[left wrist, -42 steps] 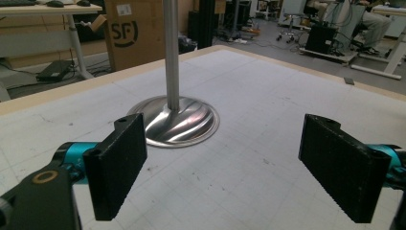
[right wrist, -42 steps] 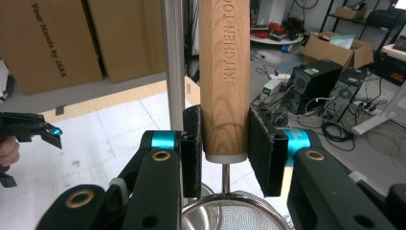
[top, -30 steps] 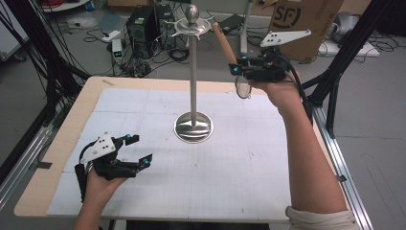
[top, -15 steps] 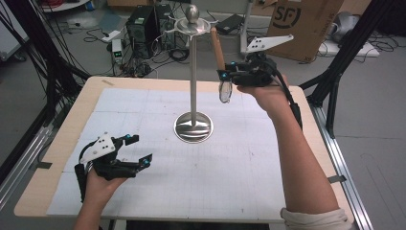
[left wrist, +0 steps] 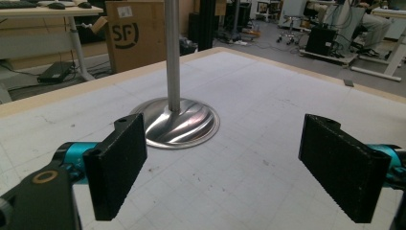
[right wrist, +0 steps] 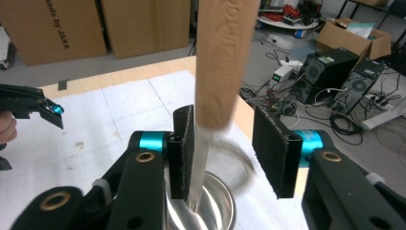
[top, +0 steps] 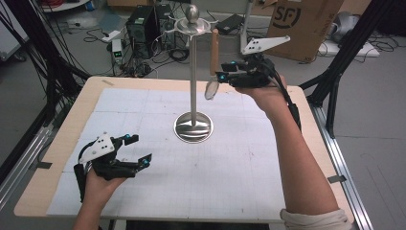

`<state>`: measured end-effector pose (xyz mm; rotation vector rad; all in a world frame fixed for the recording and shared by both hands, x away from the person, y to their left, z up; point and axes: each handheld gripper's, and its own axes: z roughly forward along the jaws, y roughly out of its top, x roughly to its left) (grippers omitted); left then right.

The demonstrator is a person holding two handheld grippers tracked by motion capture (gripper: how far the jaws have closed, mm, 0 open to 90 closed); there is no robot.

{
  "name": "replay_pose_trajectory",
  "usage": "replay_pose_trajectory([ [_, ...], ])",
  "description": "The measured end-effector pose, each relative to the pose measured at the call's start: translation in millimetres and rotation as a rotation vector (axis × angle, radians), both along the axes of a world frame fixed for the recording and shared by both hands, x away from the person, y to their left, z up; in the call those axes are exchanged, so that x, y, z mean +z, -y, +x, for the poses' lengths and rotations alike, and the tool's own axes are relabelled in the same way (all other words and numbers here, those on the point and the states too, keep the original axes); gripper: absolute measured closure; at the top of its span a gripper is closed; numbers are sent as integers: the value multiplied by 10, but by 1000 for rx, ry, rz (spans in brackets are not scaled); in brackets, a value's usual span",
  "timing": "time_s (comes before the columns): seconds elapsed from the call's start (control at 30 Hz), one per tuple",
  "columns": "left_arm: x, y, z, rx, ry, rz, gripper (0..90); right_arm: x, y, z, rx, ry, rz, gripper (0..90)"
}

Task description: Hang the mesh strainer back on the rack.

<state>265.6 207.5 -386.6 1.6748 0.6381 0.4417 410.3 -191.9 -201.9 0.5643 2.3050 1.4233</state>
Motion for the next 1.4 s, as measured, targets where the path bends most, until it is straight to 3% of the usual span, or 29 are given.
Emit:
replay_pose_trajectory([
  [0.37, 11, 13, -11, -5, 0, 0, 174, -51, 58, -126, 11, -5, -1, 509],
  [0.83, 9, 42, -15, -13, 1, 5, 173, -254, 260, -381, 31, 13, 25, 441],
  [1.4, -4, 78, -17, -19, -4, 9, 174, -583, 538, -611, -9, 8, 82, 384],
])
